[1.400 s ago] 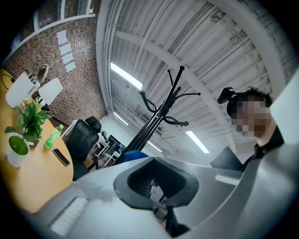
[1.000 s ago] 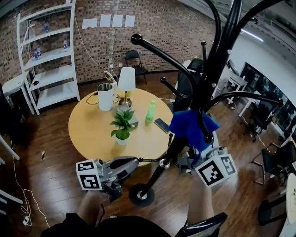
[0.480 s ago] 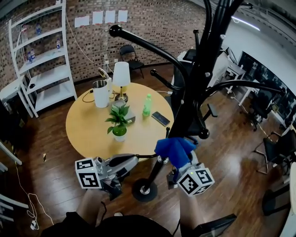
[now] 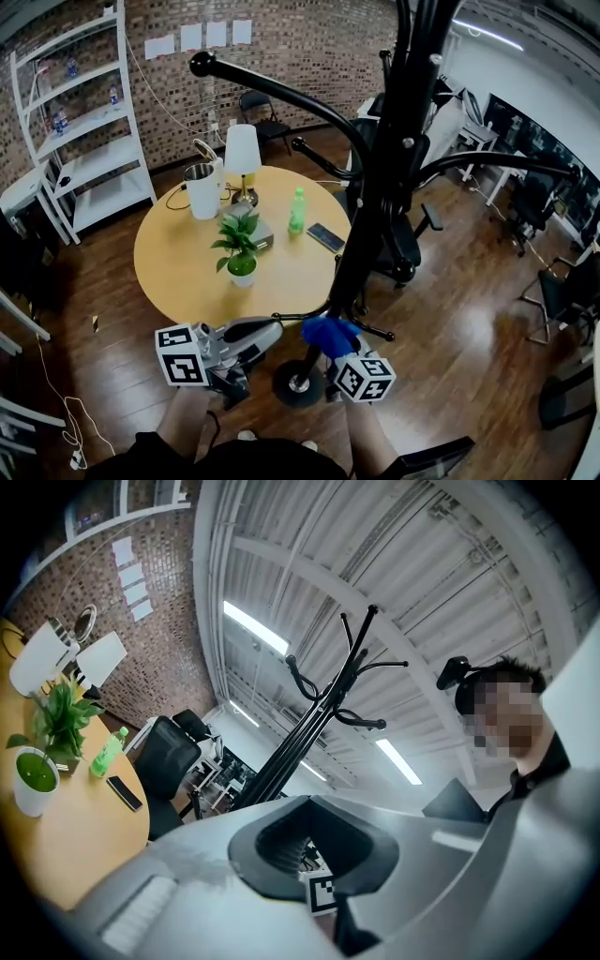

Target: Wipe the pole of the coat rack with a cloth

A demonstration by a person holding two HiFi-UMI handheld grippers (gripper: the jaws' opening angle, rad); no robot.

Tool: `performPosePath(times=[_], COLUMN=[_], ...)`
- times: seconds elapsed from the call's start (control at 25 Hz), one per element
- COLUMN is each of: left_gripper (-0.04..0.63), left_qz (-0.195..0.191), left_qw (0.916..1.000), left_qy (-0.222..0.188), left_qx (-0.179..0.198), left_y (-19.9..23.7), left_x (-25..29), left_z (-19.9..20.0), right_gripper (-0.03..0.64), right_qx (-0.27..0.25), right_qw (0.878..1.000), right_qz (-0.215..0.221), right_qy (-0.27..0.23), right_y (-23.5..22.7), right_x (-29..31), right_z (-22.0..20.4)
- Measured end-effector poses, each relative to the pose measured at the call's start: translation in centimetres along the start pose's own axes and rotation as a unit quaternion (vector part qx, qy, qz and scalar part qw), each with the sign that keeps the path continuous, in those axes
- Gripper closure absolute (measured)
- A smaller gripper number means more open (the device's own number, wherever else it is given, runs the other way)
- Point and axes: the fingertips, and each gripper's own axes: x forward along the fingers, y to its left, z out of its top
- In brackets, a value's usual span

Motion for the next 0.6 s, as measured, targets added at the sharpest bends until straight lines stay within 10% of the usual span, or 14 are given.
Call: performPosePath(times=[0.6], left_gripper=[0.592], left_qz=[-0.007], left_qw=[0.9996], left_qy=[-0.024], left_qx=[0.012], left_y=[-0.4], left_x=[-0.4], left_z=[0.9], right_gripper=[0.592], right_qx=[-0.062], right_qw=[0.978], right_qz=[0.099], right_qy=[-0.174], right_y=[8.9], right_x=[-3.1], right_z=[19.5])
